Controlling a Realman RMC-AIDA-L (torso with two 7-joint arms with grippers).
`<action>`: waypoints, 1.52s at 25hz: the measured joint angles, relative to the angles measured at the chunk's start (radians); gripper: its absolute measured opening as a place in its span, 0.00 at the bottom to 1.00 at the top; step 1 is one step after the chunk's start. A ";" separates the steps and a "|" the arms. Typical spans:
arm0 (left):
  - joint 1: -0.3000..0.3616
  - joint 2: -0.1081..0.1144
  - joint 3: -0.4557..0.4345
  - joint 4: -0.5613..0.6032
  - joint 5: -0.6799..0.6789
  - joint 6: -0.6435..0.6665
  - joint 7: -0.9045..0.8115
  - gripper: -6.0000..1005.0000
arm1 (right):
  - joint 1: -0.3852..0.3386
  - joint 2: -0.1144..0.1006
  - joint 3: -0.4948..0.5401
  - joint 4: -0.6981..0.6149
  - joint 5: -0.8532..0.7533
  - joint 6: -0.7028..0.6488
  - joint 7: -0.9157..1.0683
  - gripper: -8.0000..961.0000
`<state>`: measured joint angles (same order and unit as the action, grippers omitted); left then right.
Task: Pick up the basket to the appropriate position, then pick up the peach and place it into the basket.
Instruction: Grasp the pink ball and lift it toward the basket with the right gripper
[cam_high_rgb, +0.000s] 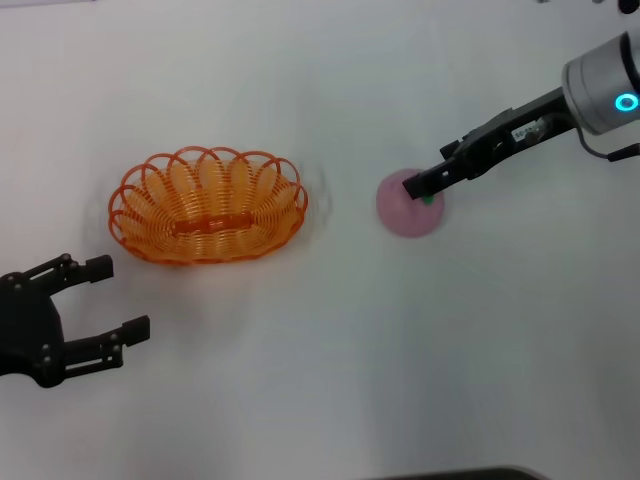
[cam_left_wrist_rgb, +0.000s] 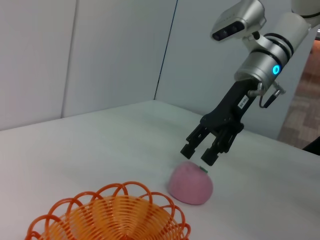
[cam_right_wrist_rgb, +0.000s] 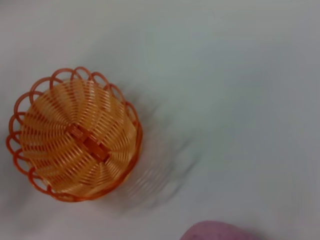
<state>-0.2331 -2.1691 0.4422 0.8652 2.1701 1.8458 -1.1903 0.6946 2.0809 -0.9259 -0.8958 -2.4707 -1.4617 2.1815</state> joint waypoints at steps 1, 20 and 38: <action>0.000 0.000 0.000 0.000 0.000 0.001 0.000 0.87 | 0.000 0.001 -0.009 0.001 0.000 0.004 0.003 0.94; 0.005 -0.001 0.004 0.000 0.002 0.005 0.000 0.87 | 0.017 0.005 -0.136 0.061 0.007 0.077 0.015 0.91; 0.006 -0.003 0.006 -0.011 0.001 0.006 -0.001 0.87 | 0.011 0.005 -0.143 0.053 0.006 0.110 0.029 0.49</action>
<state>-0.2272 -2.1721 0.4480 0.8542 2.1713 1.8515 -1.1908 0.7059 2.0862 -1.0690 -0.8423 -2.4643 -1.3522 2.2105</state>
